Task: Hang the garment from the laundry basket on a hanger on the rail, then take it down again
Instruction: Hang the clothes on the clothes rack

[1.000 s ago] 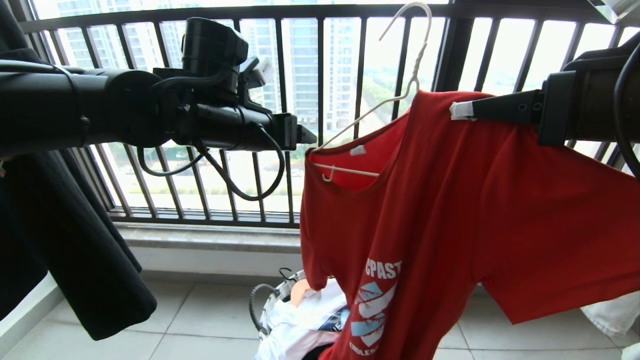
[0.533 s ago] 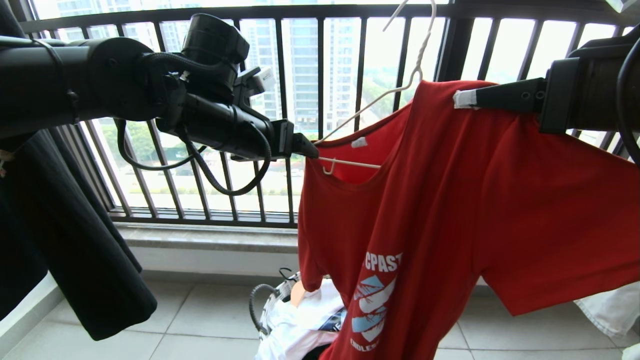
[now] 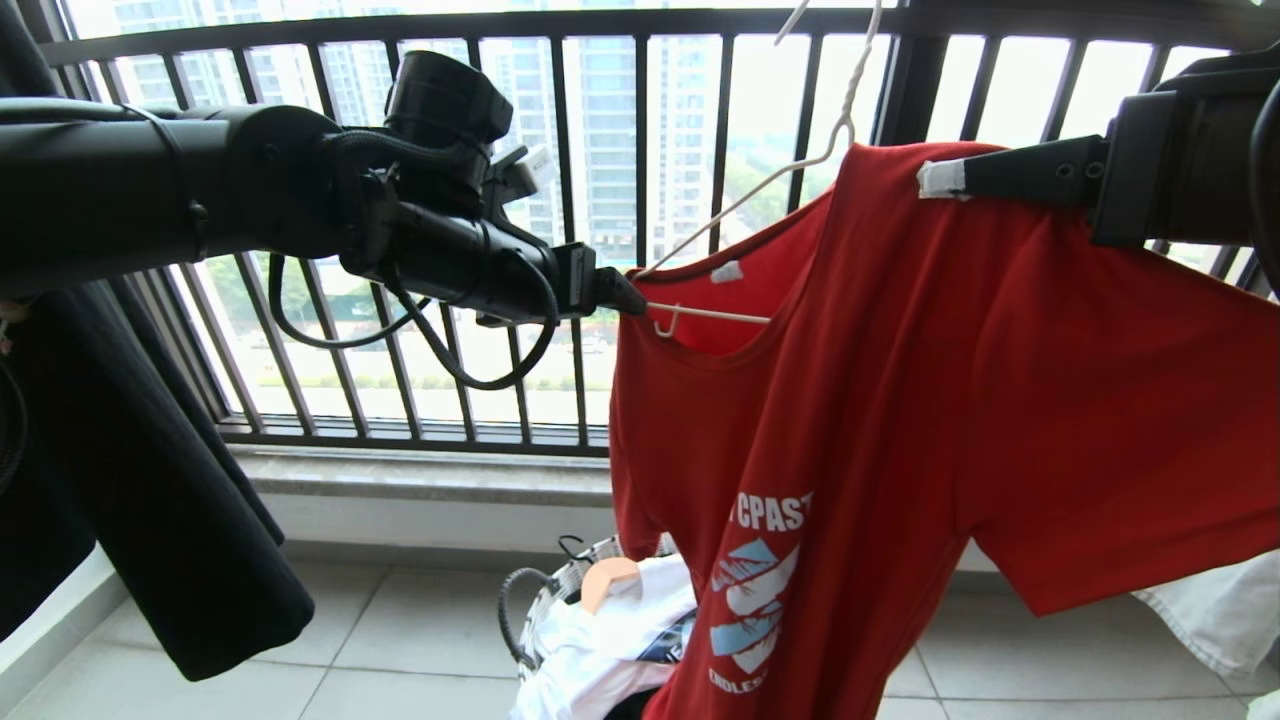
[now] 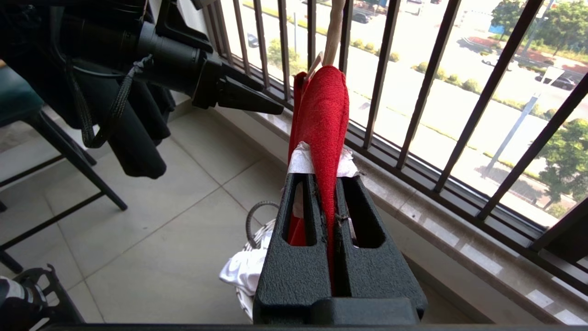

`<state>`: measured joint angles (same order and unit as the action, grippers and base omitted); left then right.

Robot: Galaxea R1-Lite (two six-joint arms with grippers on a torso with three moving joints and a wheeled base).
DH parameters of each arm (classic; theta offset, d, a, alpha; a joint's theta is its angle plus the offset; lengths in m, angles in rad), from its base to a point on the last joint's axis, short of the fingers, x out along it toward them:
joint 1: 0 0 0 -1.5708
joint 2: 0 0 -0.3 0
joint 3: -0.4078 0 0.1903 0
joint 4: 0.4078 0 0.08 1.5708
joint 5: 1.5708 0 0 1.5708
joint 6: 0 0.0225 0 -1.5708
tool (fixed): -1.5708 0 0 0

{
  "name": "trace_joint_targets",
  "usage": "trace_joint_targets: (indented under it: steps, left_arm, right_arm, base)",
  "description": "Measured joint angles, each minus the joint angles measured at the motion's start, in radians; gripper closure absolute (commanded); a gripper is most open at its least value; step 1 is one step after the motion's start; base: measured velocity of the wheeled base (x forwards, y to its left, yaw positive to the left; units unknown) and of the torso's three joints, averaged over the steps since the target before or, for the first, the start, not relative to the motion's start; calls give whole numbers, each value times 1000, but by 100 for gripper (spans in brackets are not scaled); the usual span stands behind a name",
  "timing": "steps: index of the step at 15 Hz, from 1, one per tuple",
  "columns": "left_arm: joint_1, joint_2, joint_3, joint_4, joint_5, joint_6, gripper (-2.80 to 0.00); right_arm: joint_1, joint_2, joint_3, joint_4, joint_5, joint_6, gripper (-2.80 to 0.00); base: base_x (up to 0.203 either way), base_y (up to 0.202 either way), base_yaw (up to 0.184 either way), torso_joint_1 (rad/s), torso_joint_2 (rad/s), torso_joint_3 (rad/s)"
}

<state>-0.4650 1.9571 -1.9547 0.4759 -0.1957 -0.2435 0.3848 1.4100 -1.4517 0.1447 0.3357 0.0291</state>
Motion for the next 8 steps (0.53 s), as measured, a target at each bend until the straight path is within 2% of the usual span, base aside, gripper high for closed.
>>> trace_joint_targets:
  steps: [8]
  left_arm:
    - [3, 23, 0, -24, 1, -5, -280]
  right_arm:
    - [1, -28, -8, 1, 3, -3, 0]
  base:
    - [0, 0, 0, 0, 0, 0]
